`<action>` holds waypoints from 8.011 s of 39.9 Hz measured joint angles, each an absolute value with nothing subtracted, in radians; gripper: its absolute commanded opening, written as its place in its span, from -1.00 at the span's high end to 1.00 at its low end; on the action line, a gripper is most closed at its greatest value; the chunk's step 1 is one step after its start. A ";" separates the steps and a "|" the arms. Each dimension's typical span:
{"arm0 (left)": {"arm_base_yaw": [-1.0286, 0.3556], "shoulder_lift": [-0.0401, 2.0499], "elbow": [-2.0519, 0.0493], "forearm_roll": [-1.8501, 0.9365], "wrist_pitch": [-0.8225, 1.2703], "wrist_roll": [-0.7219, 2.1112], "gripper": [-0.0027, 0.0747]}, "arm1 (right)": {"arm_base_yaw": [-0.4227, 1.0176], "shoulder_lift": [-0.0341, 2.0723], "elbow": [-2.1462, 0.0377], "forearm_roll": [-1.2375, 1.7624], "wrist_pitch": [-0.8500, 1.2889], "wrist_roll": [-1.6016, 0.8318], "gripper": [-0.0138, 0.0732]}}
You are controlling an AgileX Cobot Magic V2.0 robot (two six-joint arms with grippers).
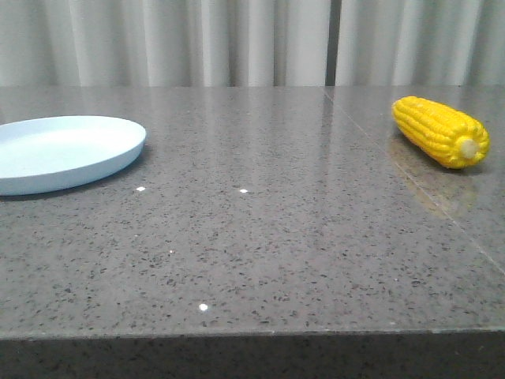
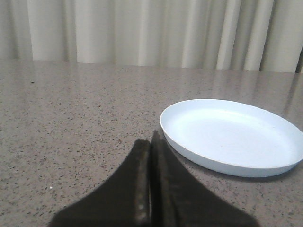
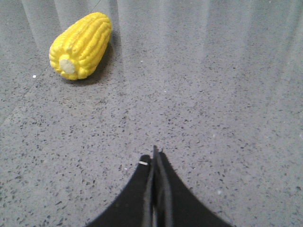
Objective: Place corn on plate with both arms
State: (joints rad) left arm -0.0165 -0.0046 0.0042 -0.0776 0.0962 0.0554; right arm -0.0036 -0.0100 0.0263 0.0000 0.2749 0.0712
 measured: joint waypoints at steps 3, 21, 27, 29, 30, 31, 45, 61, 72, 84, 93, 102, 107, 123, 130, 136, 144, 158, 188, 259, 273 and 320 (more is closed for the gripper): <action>-0.017 -0.005 0.004 -0.078 0.096 0.055 0.98 | -0.004 -0.010 0.026 0.000 0.275 0.071 0.82; -0.017 -0.005 0.004 -0.078 0.096 0.055 0.98 | -0.004 -0.010 0.026 0.000 0.275 0.071 0.82; -0.017 -0.005 0.004 -0.078 0.096 0.055 0.98 | -0.004 -0.010 0.026 0.000 0.275 0.071 0.82; -0.017 -0.005 0.004 -0.078 0.096 0.055 0.98 | -0.004 -0.010 0.026 0.000 0.275 0.071 0.82; -0.017 -0.005 0.004 -0.078 0.096 0.055 0.98 | -0.004 -0.010 0.026 0.000 0.275 0.071 0.82; -0.017 -0.005 0.004 -0.078 0.096 0.055 0.98 | -0.004 -0.010 0.026 0.000 0.275 0.071 0.82; -0.017 -0.005 0.004 -0.078 0.096 0.055 0.98 | -0.004 -0.010 0.026 0.000 0.275 0.071 0.82; -0.017 -0.005 0.004 -0.078 -0.023 0.055 0.98 | -0.004 -0.010 0.024 0.019 0.166 0.071 0.82; -0.017 0.008 -0.168 -0.056 0.020 0.055 0.98 | -0.004 -0.008 -0.196 0.019 0.281 0.071 0.82; -0.017 0.325 -0.404 0.000 0.191 0.055 0.98 | -0.004 0.269 -0.491 0.019 0.381 0.071 0.82; -0.017 0.443 -0.438 0.000 0.198 0.055 0.82 | -0.004 0.379 -0.532 0.021 0.384 0.071 0.57; -0.017 0.443 -0.439 0.000 0.172 0.055 -0.57 | -0.004 0.381 -0.532 0.023 0.385 0.071 -0.52; -0.017 0.443 -0.439 0.000 0.149 0.055 -0.68 | -0.004 0.381 -0.532 0.023 0.387 0.071 -0.72; -0.017 0.645 -0.562 0.000 0.252 0.055 -0.39 | -0.004 0.381 -0.532 0.023 0.387 0.071 -0.72; -0.017 0.911 -0.780 0.000 0.512 0.055 -0.20 | -0.004 0.381 -0.532 0.023 0.387 0.071 -0.72; -0.017 1.113 -0.954 -0.024 0.707 0.055 -0.17 | -0.004 0.381 -0.532 0.023 0.387 0.071 -0.72; -0.017 1.327 -1.113 -0.054 0.846 0.055 -0.17 | -0.004 0.381 -0.532 0.023 0.387 0.071 -0.72; -0.017 1.555 -1.183 -0.091 0.905 0.074 -0.06 | -0.004 0.381 -0.532 0.023 0.387 0.071 -0.72; -0.017 1.591 -1.189 -0.102 0.890 0.080 0.63 | -0.004 0.381 -0.532 0.023 0.387 0.071 -0.72; -0.294 1.796 -1.411 -0.410 0.864 0.083 0.55 | -0.004 0.381 -0.532 0.025 0.387 0.071 -0.72; -0.293 1.759 -1.460 -0.335 0.865 0.109 -0.50 | -0.004 0.381 -0.532 0.025 0.387 0.071 -0.72; -0.258 0.339 -0.424 0.244 0.372 -0.181 0.98 | -0.004 0.381 -0.532 0.025 0.387 0.071 -0.72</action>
State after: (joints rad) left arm -0.2581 0.3392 -0.4243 0.2440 0.3719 -0.1811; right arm -0.0036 0.3810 -0.5319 0.0251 0.3866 0.0712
